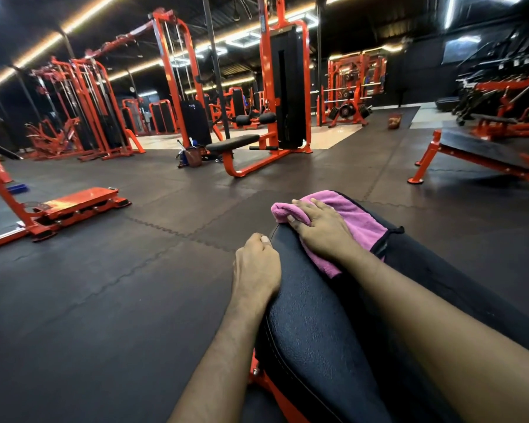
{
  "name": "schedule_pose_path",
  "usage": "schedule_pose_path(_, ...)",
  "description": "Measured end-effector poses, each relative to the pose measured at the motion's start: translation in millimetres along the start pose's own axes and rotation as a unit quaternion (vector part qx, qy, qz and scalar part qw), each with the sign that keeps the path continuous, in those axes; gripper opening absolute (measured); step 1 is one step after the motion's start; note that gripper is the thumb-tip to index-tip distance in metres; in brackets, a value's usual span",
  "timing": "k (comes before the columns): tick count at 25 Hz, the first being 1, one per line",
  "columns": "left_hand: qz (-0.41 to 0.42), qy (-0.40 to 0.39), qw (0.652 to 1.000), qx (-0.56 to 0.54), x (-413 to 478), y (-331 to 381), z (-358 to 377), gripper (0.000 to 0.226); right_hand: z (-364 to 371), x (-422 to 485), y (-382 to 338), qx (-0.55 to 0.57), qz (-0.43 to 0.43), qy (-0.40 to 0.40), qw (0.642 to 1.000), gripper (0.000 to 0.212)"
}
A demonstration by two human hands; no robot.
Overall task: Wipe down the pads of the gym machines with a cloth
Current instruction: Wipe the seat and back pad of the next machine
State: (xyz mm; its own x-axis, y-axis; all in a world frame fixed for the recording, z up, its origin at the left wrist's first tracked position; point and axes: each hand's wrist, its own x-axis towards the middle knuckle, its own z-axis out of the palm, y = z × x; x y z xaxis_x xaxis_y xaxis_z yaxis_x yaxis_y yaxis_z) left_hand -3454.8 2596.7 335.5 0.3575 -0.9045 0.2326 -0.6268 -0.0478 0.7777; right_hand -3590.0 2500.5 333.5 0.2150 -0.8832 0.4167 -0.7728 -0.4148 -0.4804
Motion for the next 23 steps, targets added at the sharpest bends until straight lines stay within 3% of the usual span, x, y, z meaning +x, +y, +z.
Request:
schedule_pose_path(5, -0.010, -0.043, 0.996, 0.074, 18.9, 9.9, -7.2, 0.030, 1.3, 0.5, 0.3, 0.009, 0.016, 0.014, 1.000, 0.057)
schedule_pose_path(8, -0.011, -0.023, 0.995, 0.098, 26.7, 16.3, 0.1, 0.028, 2.6, 0.9, 2.1, 0.014, 0.010, 0.012, 1.000, 0.057)
schedule_pose_path(15, 0.044, 0.078, 0.994, 0.055, 21.6, 4.4, 8.8, 0.022, 11.4, -3.9, 3.6, 0.004, -0.022, 0.060, 0.998, 0.049)
schedule_pose_path(23, 0.027, 0.060, 0.998, 0.011, 12.6, 7.5, 1.2, 0.028, 0.9, -12.7, -9.9, -0.013, 0.007, 0.013, 1.000, 0.050)
